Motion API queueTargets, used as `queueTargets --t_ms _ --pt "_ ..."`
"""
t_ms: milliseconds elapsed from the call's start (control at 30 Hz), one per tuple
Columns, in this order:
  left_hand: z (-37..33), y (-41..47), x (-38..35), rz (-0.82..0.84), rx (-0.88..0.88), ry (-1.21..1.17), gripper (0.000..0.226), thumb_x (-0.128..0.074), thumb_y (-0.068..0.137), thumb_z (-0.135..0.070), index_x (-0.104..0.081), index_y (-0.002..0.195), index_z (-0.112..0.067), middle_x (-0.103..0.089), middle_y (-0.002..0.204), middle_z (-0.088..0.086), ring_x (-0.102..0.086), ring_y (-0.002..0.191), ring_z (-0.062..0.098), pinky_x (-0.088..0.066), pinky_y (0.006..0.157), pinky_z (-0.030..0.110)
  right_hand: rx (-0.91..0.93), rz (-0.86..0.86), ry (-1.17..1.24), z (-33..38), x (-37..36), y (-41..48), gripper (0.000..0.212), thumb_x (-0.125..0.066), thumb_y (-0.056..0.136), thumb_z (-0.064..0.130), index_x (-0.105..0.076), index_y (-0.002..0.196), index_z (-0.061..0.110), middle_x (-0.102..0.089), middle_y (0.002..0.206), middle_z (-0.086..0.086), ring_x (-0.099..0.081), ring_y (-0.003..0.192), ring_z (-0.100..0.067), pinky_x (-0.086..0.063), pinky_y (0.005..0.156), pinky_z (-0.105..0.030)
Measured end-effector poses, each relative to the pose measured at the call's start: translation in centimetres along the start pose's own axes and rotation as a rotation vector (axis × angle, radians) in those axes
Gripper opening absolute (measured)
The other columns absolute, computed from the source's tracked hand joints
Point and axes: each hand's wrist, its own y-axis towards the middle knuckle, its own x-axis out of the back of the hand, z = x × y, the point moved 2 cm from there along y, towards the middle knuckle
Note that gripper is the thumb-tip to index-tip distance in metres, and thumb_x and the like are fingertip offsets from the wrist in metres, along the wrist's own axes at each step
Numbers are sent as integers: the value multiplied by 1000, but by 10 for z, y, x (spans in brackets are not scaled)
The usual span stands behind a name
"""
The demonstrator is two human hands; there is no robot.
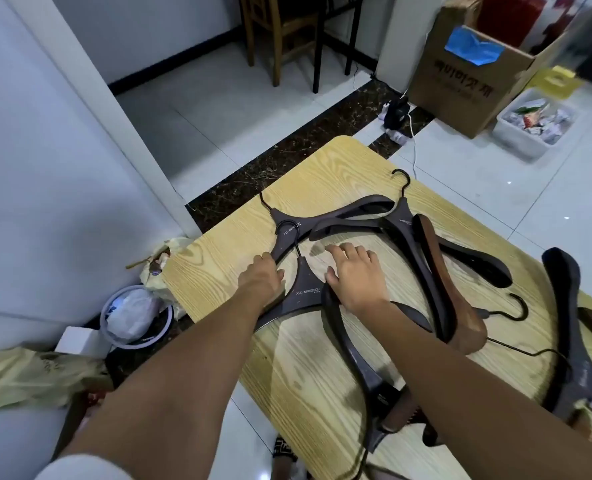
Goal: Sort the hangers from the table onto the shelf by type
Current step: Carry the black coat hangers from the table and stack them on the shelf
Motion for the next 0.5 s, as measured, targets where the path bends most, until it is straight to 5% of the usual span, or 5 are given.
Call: queueTargets --t_ms 500 --pt "6 21 3 -37 -14 7 37 -39 100 -29 -42 123 0 -47 126 19 -52 113 36 -43 88 40 -16 -4 -35 -2 -2 24 40 -40 97 30 -46 134 17 -53 131 -8 -48 117 -29 -34 99 -39"
